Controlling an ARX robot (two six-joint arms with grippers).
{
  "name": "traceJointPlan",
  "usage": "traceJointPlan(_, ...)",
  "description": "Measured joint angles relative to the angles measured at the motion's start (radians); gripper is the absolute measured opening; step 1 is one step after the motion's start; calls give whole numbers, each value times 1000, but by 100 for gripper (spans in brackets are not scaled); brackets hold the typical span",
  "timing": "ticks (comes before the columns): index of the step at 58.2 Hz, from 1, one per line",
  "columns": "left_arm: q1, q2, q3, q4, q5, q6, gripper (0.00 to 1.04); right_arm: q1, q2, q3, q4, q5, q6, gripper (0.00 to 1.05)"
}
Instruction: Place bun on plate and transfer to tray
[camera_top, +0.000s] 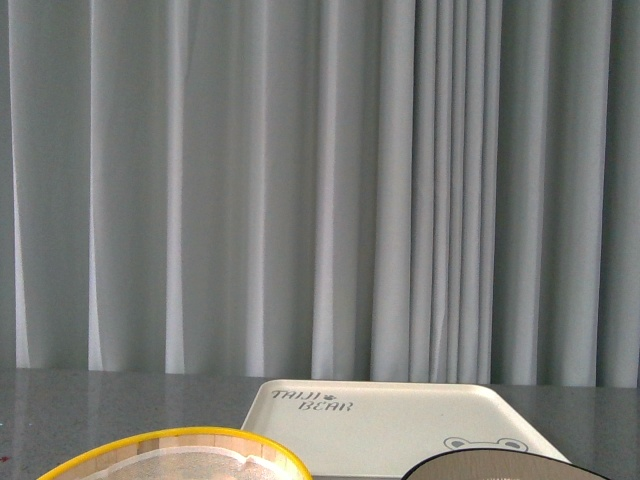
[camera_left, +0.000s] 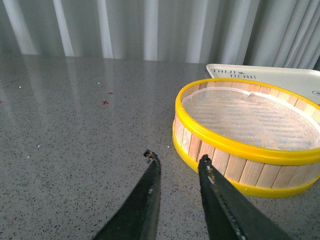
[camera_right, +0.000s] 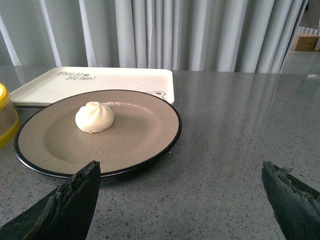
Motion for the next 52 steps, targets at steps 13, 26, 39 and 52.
traceJointPlan(13, 0, 0, 0, 0, 0, 0, 68, 28, 46, 42, -111, 90, 71, 96)
traceJointPlan(26, 0, 0, 0, 0, 0, 0, 99, 160, 236, 242, -353, 181, 284, 96)
traceJointPlan(39, 0, -1, 0, 0, 0, 0, 98, 205, 348, 414, -536, 133, -192, 96)
traceJointPlan(52, 0, 0, 0, 0, 0, 0, 98, 181, 388, 415, -616, 151, -910, 96)
